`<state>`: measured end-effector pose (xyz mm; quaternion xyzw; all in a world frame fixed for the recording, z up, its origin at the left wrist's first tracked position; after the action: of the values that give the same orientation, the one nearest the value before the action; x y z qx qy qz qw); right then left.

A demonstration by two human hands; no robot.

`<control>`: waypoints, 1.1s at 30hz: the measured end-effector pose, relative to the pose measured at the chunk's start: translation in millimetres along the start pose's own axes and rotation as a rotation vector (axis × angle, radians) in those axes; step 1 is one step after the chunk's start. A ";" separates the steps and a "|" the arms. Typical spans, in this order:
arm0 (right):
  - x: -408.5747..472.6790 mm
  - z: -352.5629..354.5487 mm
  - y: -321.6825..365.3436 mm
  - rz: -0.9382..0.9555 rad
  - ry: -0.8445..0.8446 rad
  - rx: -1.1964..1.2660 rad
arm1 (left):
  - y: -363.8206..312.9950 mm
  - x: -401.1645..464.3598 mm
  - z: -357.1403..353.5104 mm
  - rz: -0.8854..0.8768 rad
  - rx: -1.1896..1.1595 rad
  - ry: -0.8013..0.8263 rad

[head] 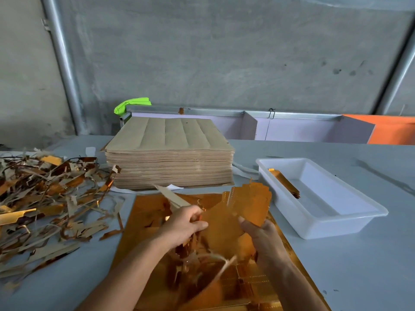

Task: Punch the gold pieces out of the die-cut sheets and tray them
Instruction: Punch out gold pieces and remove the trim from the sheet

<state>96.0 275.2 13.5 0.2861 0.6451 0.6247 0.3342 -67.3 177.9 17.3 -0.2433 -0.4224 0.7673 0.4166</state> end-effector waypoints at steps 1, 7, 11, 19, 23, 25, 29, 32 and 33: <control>-0.5 -2.9 -0.2 0.015 0.027 -0.022 | 2.1 -2.2 0.4 0.016 -0.121 -0.026; -5.7 -30.5 -18.4 -0.069 0.091 0.028 | 8.9 -3.9 -11.6 0.033 -0.366 -0.126; 0.7 -17.0 -27.5 -0.155 -0.099 0.051 | 17.2 -9.3 -12.4 0.018 -0.012 -0.032; 2.2 19.5 -16.8 -0.208 -0.396 0.240 | 39.5 -13.2 -12.8 -0.011 0.330 -0.012; 2.3 48.1 -12.3 -0.233 -0.480 0.283 | 26.1 -18.6 -9.7 -0.096 0.439 -0.051; 0.2 56.3 -15.0 -0.236 -0.484 0.292 | 8.1 -24.9 -11.9 -0.262 0.551 -0.082; -10.7 60.2 -27.2 -0.263 -0.467 0.304 | -20.1 -44.5 -35.7 -0.465 0.373 0.161; -20.6 55.7 -33.6 -0.305 -0.447 0.332 | -14.2 -58.4 -72.4 -0.365 0.480 0.487; -23.7 54.7 -34.4 -0.313 -0.442 0.344 | -9.7 -61.5 -79.1 -0.319 0.528 0.537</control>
<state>155.3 288.2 -18.9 0.3647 0.6892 0.3700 0.5051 27.2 164.0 -14.7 -0.2511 -0.1195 0.6842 0.6742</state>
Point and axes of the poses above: each hand's wrist, its own x-axis towards the middle knuckle, its own z-axis out of the back of the hand, y = z × x, the point moved 5 cm from there along x, towards the middle knuckle, and after that the axes turned 9 degrees about -x, right-handed, at the moved point
